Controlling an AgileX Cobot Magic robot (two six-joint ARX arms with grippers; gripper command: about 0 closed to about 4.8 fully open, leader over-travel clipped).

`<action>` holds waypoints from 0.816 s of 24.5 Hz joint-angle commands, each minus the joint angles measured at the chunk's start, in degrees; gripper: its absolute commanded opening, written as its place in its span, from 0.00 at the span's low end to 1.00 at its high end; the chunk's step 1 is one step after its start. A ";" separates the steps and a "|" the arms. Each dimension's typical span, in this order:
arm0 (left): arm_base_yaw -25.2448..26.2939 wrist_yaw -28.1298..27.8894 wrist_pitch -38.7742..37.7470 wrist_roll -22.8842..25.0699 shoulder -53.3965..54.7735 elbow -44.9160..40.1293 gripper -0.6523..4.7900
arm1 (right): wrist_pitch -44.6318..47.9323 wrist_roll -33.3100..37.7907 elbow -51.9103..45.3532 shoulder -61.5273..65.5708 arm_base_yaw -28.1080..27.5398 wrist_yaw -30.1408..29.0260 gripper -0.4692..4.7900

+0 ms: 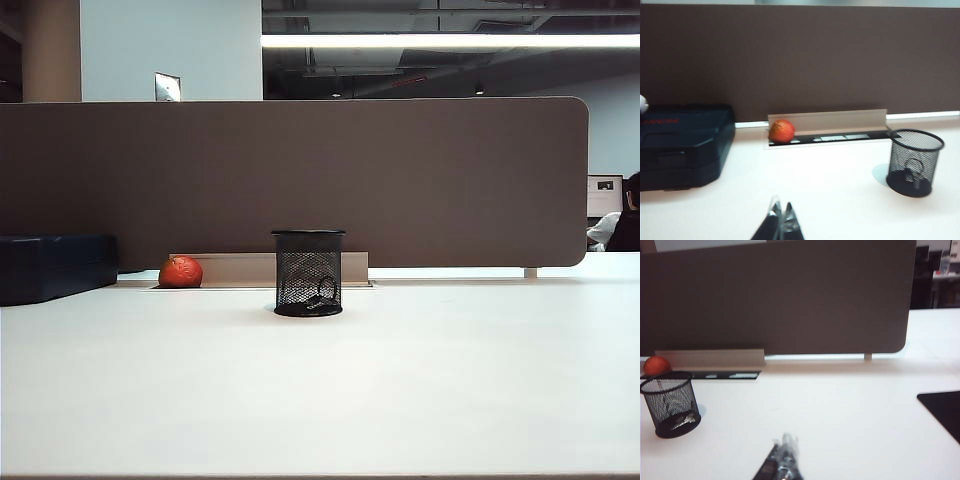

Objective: Pick up a bunch of keys from the table, then put them into the black basket.

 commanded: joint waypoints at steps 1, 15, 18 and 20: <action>-0.13 -1.95 3.54 -0.11 0.00 -1.66 0.11 | 1.97 -1.64 -1.75 -0.35 0.09 0.55 0.08; -0.09 -2.84 4.24 -0.13 0.02 -4.35 0.11 | 3.06 -1.57 -5.99 -0.37 0.07 0.81 0.08; -0.09 -2.84 4.11 -0.13 0.02 -4.35 0.11 | -0.02 -1.57 -5.99 -0.37 0.02 0.81 0.08; -0.09 -2.84 4.09 -0.13 0.00 -4.35 0.11 | -1.03 -1.57 -5.99 -0.37 0.02 0.81 0.08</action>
